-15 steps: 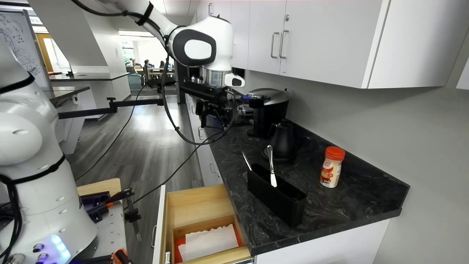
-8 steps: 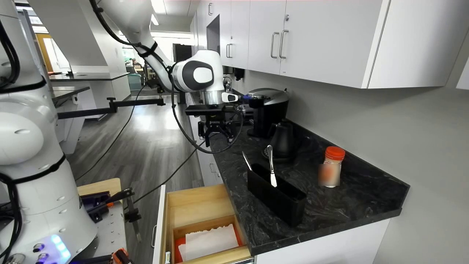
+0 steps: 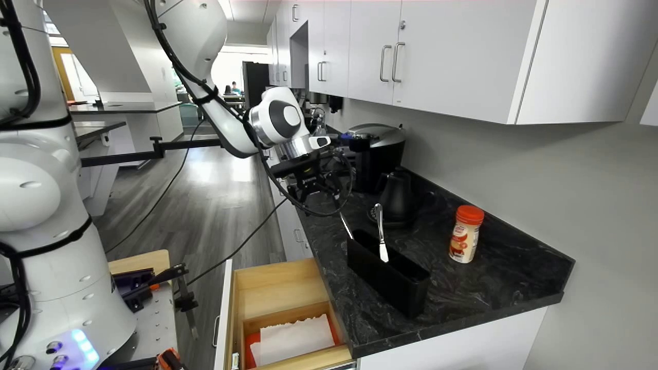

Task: Remove the fork from the black rack on the countertop and put it in the small compartment in the drawer

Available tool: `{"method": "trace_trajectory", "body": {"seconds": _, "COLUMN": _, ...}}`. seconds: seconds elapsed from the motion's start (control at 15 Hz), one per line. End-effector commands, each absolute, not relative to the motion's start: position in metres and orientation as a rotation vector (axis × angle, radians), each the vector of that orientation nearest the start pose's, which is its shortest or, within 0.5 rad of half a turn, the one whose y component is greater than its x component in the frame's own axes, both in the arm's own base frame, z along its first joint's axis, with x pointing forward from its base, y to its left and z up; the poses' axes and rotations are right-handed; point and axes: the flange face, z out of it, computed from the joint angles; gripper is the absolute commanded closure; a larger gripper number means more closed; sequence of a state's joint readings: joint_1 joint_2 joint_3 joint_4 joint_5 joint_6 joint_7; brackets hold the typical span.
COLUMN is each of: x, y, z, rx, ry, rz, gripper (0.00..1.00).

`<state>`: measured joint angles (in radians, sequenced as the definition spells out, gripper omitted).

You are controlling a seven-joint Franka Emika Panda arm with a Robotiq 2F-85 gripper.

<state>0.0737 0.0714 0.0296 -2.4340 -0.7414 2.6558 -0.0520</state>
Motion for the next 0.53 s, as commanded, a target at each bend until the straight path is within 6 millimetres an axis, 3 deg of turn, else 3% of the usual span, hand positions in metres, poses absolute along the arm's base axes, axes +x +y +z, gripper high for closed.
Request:
{"method": "trace_trajectory", "body": {"seconds": 0.0, "x": 0.507, "y": 0.061, "z": 0.285, "rx": -3.298, "ry": -1.103, "rz": -0.474, "gripper": 0.00}}
{"method": "trace_trajectory", "body": {"seconds": 0.2, "x": 0.524, "y": 0.051, "z": 0.283, "rx": -3.333, "ry": -0.915, "rz": -0.620, "gripper": 0.00}}
{"method": "trace_trajectory", "body": {"seconds": 0.47, "x": 0.542, "y": 0.051, "z": 0.266, "rx": -3.360, "ry": -0.794, "rz": -0.714, "gripper": 0.00}}
